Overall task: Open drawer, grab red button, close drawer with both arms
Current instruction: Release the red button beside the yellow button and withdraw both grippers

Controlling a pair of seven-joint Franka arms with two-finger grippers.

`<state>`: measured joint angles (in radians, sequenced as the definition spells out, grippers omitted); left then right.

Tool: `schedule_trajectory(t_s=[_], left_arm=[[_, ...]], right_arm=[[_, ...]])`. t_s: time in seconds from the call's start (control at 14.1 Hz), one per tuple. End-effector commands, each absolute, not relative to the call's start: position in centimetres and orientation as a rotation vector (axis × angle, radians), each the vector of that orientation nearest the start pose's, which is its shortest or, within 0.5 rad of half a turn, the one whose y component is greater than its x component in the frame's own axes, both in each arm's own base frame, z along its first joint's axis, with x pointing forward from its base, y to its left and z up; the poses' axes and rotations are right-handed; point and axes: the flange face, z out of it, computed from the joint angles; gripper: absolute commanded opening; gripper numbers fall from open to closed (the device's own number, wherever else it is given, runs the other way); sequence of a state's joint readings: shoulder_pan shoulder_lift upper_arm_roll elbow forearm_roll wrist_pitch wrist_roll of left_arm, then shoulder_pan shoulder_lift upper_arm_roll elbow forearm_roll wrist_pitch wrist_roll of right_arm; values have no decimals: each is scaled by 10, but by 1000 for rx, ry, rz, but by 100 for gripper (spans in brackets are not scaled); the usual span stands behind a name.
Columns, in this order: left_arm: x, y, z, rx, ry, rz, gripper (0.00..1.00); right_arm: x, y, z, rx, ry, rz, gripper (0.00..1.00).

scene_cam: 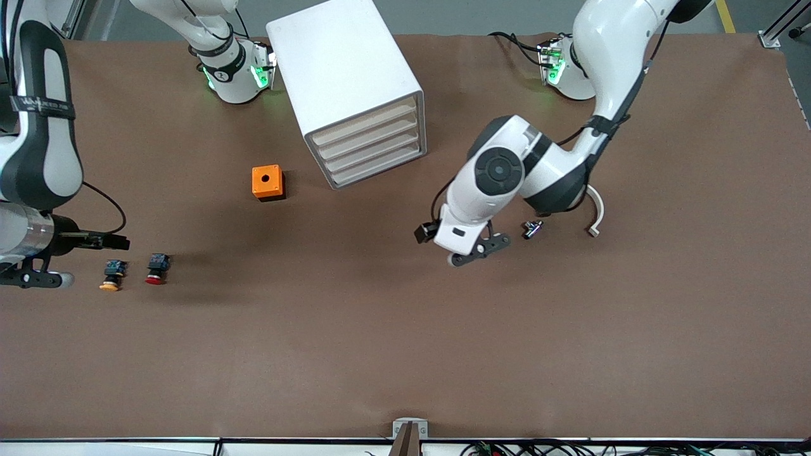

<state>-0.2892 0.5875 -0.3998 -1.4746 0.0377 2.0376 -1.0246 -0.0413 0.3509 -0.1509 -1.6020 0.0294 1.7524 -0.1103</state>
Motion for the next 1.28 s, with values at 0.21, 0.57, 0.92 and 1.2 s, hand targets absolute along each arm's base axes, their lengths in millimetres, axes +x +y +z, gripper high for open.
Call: schedule_trajectory(t_s=[0.21, 0.57, 0.92, 1.2], left_arm=[[605, -301, 421, -3197, -257, 168, 100], [613, -199, 472, -3186, -99, 92, 100], [592, -128, 544, -3176, 22, -58, 100], [565, -101, 584, -3156, 28, -109, 100]], right_arm=[[630, -98, 493, -3088, 160, 258, 100], [618, -59, 557, -3074, 197, 107, 100], [598, -40, 601, -3141, 191, 34, 100], [599, -46, 614, -3140, 209, -7, 100]])
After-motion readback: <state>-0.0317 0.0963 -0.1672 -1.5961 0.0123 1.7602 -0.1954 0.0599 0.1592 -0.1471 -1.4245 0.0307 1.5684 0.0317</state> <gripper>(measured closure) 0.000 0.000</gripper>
